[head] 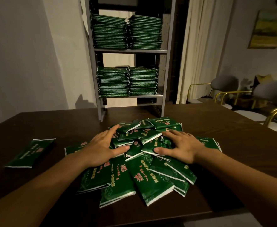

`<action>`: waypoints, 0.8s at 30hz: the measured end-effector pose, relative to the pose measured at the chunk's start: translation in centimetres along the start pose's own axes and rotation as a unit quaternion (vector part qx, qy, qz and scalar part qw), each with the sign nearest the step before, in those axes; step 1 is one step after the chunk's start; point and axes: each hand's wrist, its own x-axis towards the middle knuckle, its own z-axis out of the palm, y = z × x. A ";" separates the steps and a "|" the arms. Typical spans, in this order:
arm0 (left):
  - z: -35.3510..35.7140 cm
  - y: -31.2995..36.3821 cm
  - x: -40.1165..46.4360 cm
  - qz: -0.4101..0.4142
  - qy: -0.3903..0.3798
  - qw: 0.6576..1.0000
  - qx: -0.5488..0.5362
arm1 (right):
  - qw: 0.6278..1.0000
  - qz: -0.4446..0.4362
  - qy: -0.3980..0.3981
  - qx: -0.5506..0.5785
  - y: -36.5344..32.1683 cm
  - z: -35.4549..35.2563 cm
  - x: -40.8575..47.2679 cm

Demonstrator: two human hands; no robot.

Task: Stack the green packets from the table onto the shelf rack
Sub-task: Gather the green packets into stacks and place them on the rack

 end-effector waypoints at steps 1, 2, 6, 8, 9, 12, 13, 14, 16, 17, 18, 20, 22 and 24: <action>0.0 -0.3 0.0 0.001 0.011 1.000 -0.008 | 1.000 -0.009 0.000 0.005 -0.3 0.0 0.3; -0.1 -0.6 0.0 0.006 0.019 1.000 -0.011 | 1.000 -0.018 0.002 0.010 -0.6 0.0 0.7; -0.1 -1.0 0.6 0.013 0.014 1.000 0.012 | 0.998 -0.044 0.014 0.034 -1.0 -0.2 2.0; -0.3 -0.8 1.1 0.014 0.023 0.999 0.022 | 0.998 -0.055 0.029 0.023 -1.1 -0.4 2.4; -0.4 -0.5 1.2 0.014 0.037 0.999 0.016 | 0.997 -0.059 0.050 0.016 -1.1 -0.7 2.4; -1.3 0.2 2.4 0.006 0.064 0.998 -0.022 | 0.990 -0.076 0.115 0.020 -1.6 -1.8 3.6; -1.5 0.4 2.9 0.007 0.055 0.998 -0.011 | 0.989 -0.089 0.116 0.025 -2.1 -2.1 4.3; -1.7 0.6 3.3 0.006 0.041 0.999 0.006 | 0.988 -0.107 0.107 0.036 -2.6 -2.4 5.0; -1.8 1.0 4.0 -0.002 0.013 1.000 0.023 | 0.985 -0.135 0.079 0.068 -3.7 -2.6 6.4; -1.7 1.0 4.4 -0.006 0.007 1.000 0.024 | 0.983 -0.145 0.066 0.085 -4.2 -2.4 7.1; -1.5 0.7 4.7 -0.007 0.010 1.000 0.022 | 0.982 -0.152 0.058 0.098 -4.7 -2.1 7.8; -1.0 0.0 5.2 0.013 0.042 0.999 0.014 | 0.980 -0.162 0.054 0.105 -5.0 -1.3 8.5; -0.7 -1.2 5.8 0.036 0.073 0.997 -0.012 | 0.978 -0.174 0.059 0.095 -5.1 -0.6 9.2; -0.6 -1.7 6.0 0.052 0.081 0.994 -0.045 | 0.973 -0.185 0.072 0.113 -5.0 -0.6 9.2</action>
